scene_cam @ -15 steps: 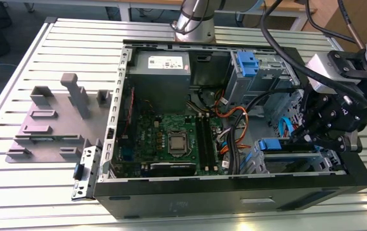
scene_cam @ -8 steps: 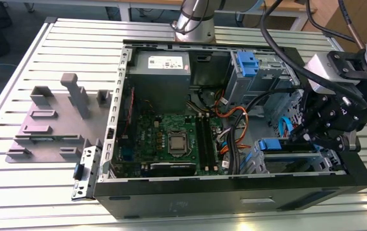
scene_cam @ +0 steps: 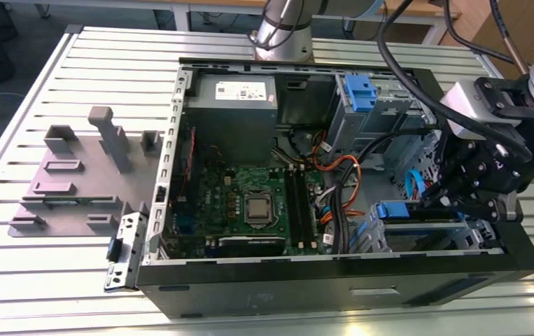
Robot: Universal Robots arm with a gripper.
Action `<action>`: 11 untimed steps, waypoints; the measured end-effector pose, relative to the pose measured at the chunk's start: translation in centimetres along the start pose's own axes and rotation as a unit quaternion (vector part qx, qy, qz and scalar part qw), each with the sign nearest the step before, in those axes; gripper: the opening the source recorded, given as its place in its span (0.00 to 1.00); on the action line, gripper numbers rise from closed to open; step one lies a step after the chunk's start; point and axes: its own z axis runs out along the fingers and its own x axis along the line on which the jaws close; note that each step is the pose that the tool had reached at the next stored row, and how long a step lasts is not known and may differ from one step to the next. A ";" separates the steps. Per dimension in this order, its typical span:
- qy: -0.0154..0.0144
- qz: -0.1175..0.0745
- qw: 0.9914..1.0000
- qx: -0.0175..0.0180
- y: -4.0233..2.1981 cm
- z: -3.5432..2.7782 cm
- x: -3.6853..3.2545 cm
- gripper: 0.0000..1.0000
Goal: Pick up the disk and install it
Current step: 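Insert the second disk wire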
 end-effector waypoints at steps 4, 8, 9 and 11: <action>0.000 0.000 1.000 0.000 -0.01 0.18 0.04 0.16; 0.000 0.000 1.000 0.000 -0.02 0.24 0.05 0.16; 0.000 0.000 1.000 0.000 -0.02 0.24 0.05 0.16; 0.000 0.000 1.000 0.000 -0.01 0.25 0.05 0.17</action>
